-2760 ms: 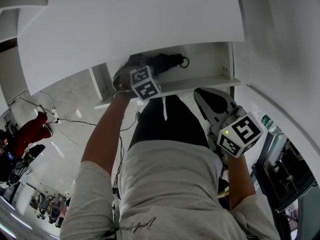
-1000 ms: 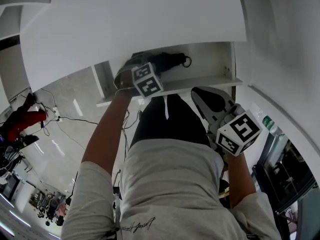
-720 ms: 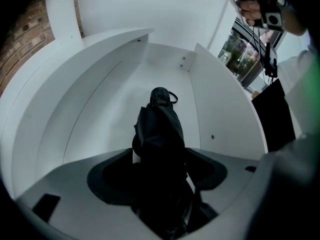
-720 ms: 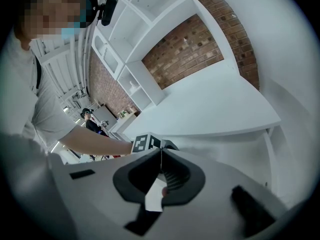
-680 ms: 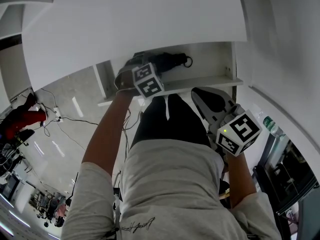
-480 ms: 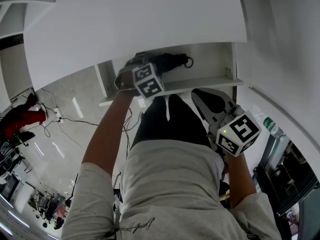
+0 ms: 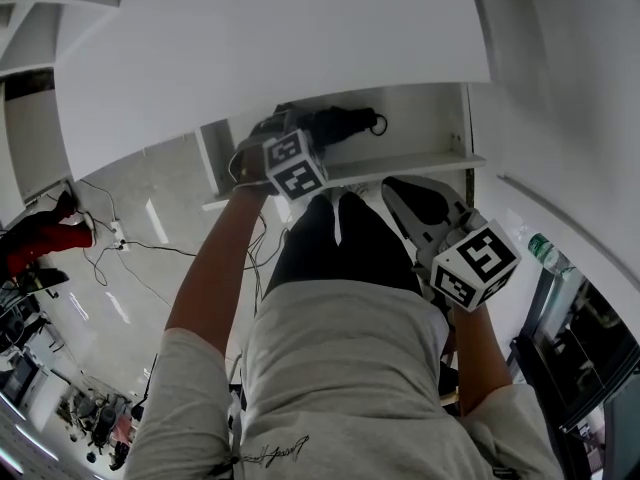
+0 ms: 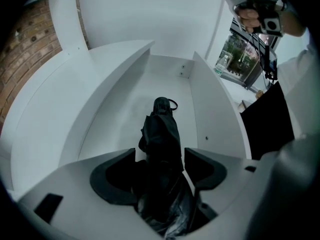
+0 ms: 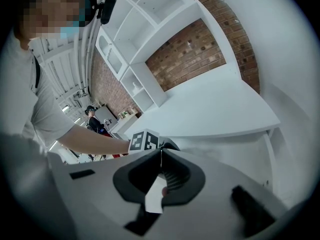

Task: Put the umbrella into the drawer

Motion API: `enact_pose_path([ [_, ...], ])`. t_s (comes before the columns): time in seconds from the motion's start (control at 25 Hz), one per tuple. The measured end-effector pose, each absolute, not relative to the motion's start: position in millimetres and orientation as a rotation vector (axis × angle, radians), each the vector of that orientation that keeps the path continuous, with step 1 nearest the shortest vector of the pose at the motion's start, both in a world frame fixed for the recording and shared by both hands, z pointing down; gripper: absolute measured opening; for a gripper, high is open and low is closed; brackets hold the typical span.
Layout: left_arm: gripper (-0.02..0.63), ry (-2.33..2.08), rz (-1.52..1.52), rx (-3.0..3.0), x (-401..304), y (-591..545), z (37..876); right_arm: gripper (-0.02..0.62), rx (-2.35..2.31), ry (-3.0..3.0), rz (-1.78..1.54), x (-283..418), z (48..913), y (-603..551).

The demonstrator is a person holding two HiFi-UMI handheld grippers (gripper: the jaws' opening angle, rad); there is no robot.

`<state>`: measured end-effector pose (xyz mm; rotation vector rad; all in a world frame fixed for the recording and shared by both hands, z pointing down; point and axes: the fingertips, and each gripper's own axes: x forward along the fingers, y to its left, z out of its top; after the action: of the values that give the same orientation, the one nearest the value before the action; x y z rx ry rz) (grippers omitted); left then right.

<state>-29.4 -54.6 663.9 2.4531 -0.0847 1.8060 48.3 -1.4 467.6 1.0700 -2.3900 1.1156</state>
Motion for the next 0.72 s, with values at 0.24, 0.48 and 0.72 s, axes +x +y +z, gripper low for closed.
enact_pose_path([
  [0.24, 0.283, -0.113, 1.801, 2.477, -32, -57, 655, 0.028, 1.089, -2.390, 1.104, 49, 466, 3],
  [0.48, 0.248, -0.105, 1.797, 2.496, -36, -49, 644, 0.028, 1.098, -2.397, 1.086, 43, 459, 12],
  [0.72, 0.167, -0.103, 1.790, 2.516, -41, -45, 638, 0.028, 1.101, -2.397, 1.065, 40, 456, 13],
])
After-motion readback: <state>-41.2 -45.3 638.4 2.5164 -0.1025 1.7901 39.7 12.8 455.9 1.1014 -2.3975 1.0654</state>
